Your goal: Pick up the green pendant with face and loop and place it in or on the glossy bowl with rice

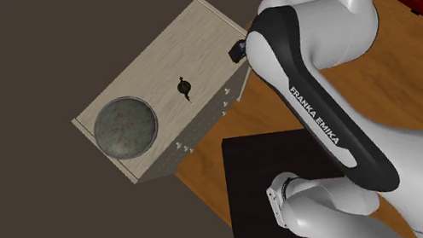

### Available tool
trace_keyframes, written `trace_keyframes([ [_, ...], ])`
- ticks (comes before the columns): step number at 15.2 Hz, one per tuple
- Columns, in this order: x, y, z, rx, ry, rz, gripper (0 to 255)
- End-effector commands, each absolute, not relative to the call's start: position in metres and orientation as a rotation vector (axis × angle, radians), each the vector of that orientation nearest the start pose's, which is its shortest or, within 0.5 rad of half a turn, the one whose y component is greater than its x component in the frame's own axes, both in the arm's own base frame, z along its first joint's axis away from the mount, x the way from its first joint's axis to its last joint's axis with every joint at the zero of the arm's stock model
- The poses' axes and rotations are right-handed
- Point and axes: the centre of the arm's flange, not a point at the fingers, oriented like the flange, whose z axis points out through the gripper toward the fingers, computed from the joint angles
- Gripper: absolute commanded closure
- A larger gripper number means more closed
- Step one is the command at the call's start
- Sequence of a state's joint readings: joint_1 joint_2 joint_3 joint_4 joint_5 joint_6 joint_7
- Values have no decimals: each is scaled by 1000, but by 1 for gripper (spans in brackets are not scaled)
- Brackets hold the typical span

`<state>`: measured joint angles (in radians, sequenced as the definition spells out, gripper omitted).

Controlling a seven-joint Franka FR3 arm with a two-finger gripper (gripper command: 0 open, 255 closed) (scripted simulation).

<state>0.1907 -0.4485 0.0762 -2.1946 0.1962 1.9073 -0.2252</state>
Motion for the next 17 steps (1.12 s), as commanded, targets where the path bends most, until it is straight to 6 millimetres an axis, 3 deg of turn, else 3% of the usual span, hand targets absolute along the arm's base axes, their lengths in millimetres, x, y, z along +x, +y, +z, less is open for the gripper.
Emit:
trace_keyframes([
  [1, 425, 153, 571, -2858, -718, -220, 0],
  [8, 448, 230, 547, -2696, -954, -164, 0],
  [14, 455, 300, 532, -2543, -1141, -117, 0],
  [17, 455, 307, 521, -2535, -1149, -115, 0],
])
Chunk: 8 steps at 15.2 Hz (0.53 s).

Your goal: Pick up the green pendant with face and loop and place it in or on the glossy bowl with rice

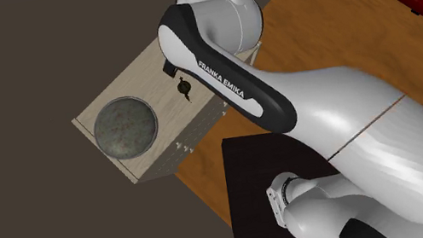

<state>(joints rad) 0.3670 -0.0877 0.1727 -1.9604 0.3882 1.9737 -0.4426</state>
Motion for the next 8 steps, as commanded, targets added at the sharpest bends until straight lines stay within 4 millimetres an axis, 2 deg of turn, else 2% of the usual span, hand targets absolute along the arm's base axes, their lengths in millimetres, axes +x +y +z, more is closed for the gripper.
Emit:
trace_keyframes([
  [1, 454, 309, 516, -2535, -1149, -115, 0],
  [5, 453, 317, 494, -2535, -1149, -115, 0],
  [8, 453, 317, 494, -2535, -1149, -115, 0],
])
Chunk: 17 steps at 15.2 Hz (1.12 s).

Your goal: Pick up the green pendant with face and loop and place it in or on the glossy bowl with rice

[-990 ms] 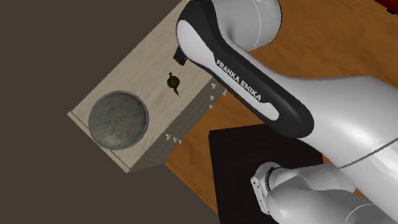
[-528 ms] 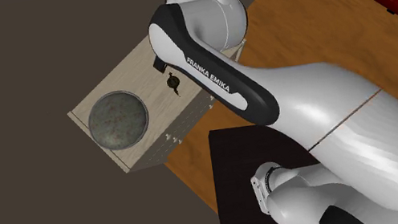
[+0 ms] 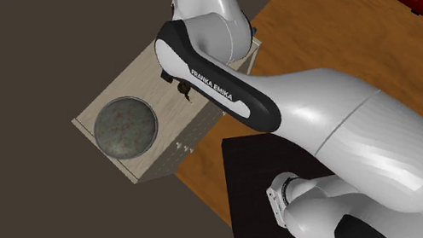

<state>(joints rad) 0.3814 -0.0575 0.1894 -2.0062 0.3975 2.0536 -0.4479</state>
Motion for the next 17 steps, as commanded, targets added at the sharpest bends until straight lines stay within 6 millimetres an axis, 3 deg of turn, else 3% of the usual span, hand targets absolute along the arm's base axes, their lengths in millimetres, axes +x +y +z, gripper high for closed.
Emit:
trace_keyframes([
  [1, 453, 317, 494, -2535, -1149, -115, 0],
  [5, 453, 317, 494, -2535, -1149, -115, 0],
  [6, 453, 317, 494, -2535, -1149, -115, 255],
  [15, 453, 317, 494, -2535, -1149, -115, 255],
  [16, 453, 317, 494, -2535, -1149, -115, 0],
  [17, 436, 321, 497, -2621, -1121, -109, 0],
])
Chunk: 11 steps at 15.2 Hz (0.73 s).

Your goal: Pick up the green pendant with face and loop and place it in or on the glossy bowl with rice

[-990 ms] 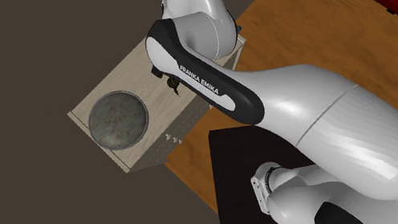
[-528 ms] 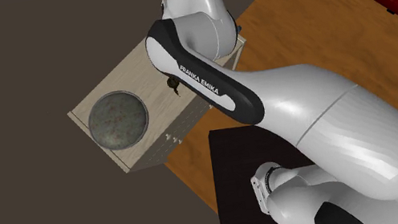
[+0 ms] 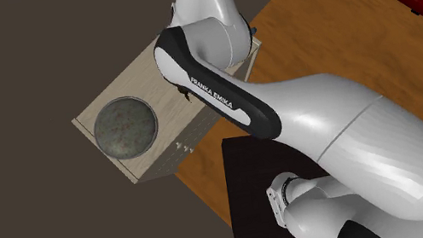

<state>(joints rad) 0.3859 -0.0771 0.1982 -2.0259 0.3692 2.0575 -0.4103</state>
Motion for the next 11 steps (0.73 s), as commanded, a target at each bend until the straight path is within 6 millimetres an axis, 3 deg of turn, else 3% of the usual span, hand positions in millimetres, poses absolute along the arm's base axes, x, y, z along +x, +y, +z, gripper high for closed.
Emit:
trace_keyframes([
  [1, 420, 325, 500, -2707, -1092, -103, 0],
  [3, 388, 337, 505, -2877, -1024, -89, 0],
  [11, 387, 341, 465, -2892, -1017, -88, 0],
])
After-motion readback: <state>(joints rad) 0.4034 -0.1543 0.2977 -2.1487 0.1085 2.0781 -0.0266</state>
